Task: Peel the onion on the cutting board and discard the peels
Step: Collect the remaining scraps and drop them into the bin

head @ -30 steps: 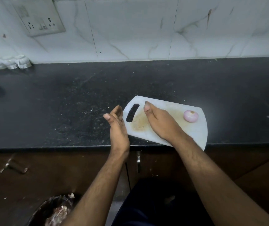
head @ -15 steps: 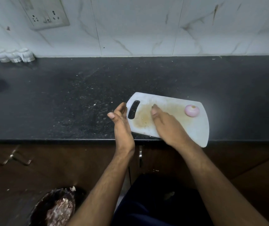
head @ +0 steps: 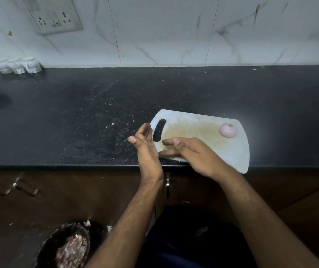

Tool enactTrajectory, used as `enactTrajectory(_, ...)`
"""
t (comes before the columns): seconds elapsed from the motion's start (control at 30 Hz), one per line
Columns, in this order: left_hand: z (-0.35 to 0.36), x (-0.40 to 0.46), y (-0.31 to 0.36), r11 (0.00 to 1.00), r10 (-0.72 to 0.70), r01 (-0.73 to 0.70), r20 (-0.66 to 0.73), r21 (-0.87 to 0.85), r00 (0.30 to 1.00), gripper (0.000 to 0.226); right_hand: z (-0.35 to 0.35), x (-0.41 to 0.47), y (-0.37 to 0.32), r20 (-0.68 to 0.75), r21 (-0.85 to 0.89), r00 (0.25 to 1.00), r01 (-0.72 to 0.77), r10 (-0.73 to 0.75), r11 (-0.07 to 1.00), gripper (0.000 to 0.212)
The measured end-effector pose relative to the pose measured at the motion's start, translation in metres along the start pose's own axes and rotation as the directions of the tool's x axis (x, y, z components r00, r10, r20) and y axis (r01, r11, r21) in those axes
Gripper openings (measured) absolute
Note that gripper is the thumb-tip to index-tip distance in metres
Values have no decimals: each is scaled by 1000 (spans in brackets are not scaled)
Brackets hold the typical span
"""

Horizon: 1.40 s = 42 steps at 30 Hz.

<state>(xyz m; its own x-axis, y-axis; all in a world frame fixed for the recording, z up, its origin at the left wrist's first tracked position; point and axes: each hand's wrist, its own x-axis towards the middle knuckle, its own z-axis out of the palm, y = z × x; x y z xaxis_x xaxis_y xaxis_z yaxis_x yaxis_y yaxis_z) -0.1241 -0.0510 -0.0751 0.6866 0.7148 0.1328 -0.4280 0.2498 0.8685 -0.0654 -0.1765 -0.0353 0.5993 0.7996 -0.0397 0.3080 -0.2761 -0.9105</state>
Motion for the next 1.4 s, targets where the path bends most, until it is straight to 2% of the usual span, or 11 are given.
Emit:
enactTrajectory(0.07, 0, 1, 0, 1000, -10, 10, -6, 2, 1000, 125, -2, 2, 5, -157, 181, 987, 66, -37, 981, 45)
enactTrajectory(0.17, -2, 2, -4, 1000, -23, 23, -19, 21, 1000, 97, -5, 5, 13, -358, -26, 926, 115, -117, 993, 29)
enactTrajectory(0.37, -2, 0, -1, 999, -19, 19, 15, 31, 1000, 114, -2, 1, 27, 80, -473, 983, 181, -163, 862, 56)
enactTrajectory(0.47, -2, -1, -2, 998, 3, -4, 29, 61, 1000, 132, 2, 1, 33, 20, -542, 955, 258, -294, 800, 44)
enactTrajectory(0.6, -2, -1, -4, 994, 35, -39, 38, 106, 999, 127, 11, -7, 36, -69, -587, 870, 361, -489, 725, 22)
enactTrajectory(0.9, 2, -6, 3, 989, 57, -60, 24, 134, 998, 122, 24, -10, 25, -30, -792, 894, 251, -447, 556, 32)
enactTrajectory(0.97, 2, -13, 6, 997, 26, -27, 8, 79, 1000, 109, 26, -12, 24, -125, -701, 892, 231, -435, 675, 26)
enactTrajectory(1.07, 2, -33, 9, 998, -49, 47, -49, -51, 998, 87, 38, -15, 5, -390, -323, 865, 192, -316, 927, 20)
enactTrajectory(1.13, -4, -46, 13, 988, -101, 88, -99, -129, 990, 85, 55, -17, -16, -491, -66, 855, 154, -166, 986, 20)
enactTrajectory(1.27, -38, -60, 32, 960, -136, 76, -212, -270, 968, 88, 104, -19, -49, -463, 317, 886, 138, 26, 938, 20)
enactTrajectory(1.4, -103, -69, 52, 941, -108, -42, -415, -335, 903, 90, 171, -9, -67, -221, 652, 950, -25, 221, 758, 17)
